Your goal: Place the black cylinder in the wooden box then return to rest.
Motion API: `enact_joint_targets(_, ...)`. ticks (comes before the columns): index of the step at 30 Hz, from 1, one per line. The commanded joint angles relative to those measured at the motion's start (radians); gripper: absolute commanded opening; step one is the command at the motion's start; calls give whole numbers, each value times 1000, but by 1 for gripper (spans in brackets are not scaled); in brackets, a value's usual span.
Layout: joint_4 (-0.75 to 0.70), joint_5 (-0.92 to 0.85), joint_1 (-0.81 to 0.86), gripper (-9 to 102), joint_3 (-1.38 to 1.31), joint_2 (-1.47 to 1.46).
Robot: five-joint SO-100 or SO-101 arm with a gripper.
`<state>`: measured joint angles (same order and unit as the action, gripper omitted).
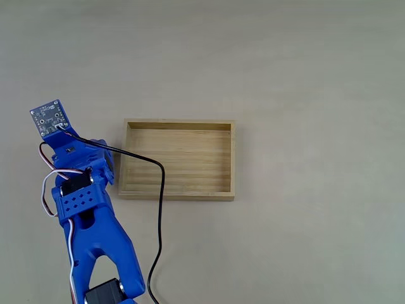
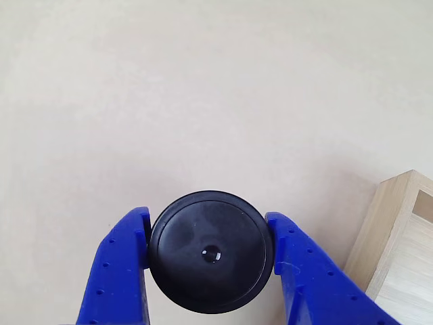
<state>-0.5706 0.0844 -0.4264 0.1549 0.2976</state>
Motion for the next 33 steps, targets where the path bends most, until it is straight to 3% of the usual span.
enact_joint_targets(1, -3, 6, 9, 20, -75, -169)
enact_joint_targets(14, -46, 5, 3, 20, -110, -241)
enact_joint_targets(33, -259, 98, 54, 20, -135, -425)
